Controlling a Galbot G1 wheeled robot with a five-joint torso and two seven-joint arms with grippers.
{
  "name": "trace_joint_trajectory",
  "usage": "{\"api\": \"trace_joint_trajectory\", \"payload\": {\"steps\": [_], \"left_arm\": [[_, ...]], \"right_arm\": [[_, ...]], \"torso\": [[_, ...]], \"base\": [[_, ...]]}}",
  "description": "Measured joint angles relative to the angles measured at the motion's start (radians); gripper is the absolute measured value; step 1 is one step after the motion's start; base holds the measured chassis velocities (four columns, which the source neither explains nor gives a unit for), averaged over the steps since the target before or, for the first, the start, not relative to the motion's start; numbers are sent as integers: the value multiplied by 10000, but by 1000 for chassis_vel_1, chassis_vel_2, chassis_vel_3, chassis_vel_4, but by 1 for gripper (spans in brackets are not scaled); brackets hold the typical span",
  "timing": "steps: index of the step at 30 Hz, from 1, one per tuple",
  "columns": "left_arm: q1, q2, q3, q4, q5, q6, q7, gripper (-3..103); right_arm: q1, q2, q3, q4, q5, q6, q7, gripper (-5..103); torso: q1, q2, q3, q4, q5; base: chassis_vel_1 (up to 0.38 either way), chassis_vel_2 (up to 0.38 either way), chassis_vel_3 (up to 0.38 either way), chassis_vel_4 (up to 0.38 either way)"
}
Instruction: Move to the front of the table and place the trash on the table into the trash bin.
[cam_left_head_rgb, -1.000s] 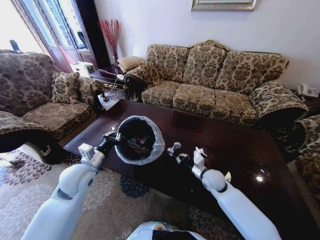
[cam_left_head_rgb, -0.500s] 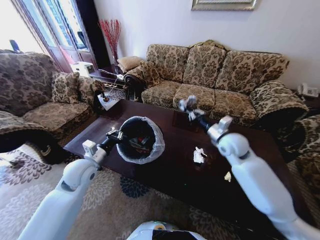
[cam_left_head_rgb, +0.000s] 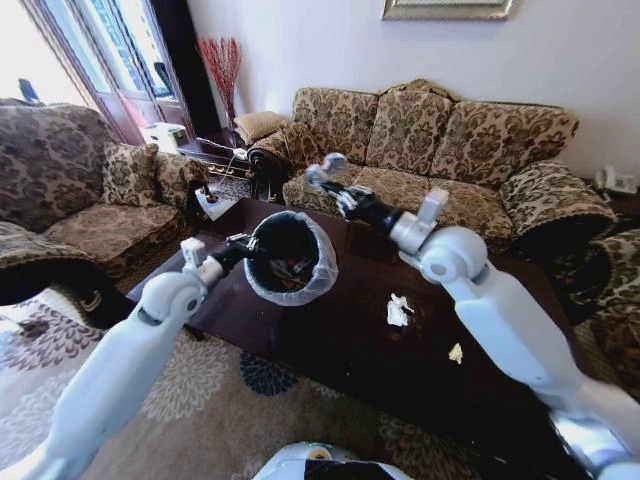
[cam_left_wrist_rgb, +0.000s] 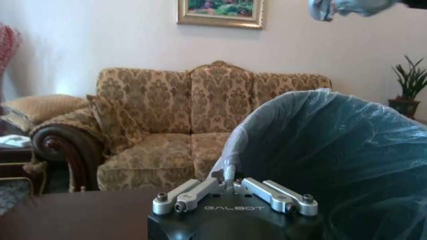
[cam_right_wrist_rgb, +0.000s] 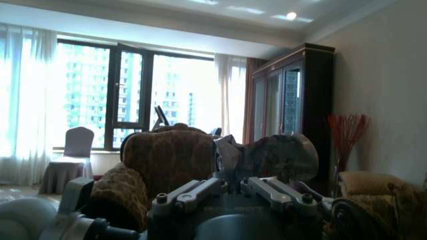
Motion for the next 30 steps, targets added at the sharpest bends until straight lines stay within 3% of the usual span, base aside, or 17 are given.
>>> {"api": "trace_joint_trajectory", "payload": {"steps": [5, 7, 9, 12, 18, 23, 30], "left_arm": [[-717, 10, 405, 468, -444, 624, 22, 0], [-1243, 111, 631, 609, -772, 1246, 12, 0], [-1338, 132, 665, 623, -810, 1376, 12, 0], [-1949, 219, 962, 765, -952, 2033, 6, 0], [-2383, 258, 1326, 705, -982, 2579, -103, 0], [-2473, 293, 1420, 616, -993, 2643, -154, 0], [-2308, 400, 1255, 463, -1096, 2643, -156, 0]], "right_arm": [[-202, -384, -168, 276, 14, -136, -431, 2], [-409, -700, -186, 364, -159, -163, -969, 2], [-431, -756, -188, 379, -207, -176, -1072, 2], [-428, -981, -240, 409, -492, -217, -1628, 2], [-41, -933, -698, 263, -1127, -199, -2134, 2], [70, -906, -911, 257, -1656, -316, -2168, 1], [-161, -1142, -750, 182, -1918, -303, -2100, 33]], "torso": [[0, 0, 0, -3, 1], [0, 0, 1, -4, 5], [0, 0, 0, -4, 4], [-2, 0, -1, -3, 4], [-1, 0, 0, -2, 4], [-2, 0, -1, -2, 3], [-1, 0, -1, -2, 4]], "base": [[0, 0, 0, 0], [0, 0, 0, 0], [0, 0, 0, 0], [0, 0, 0, 0], [0, 0, 0, 0], [0, 0, 0, 0], [0, 0, 0, 0]]}}
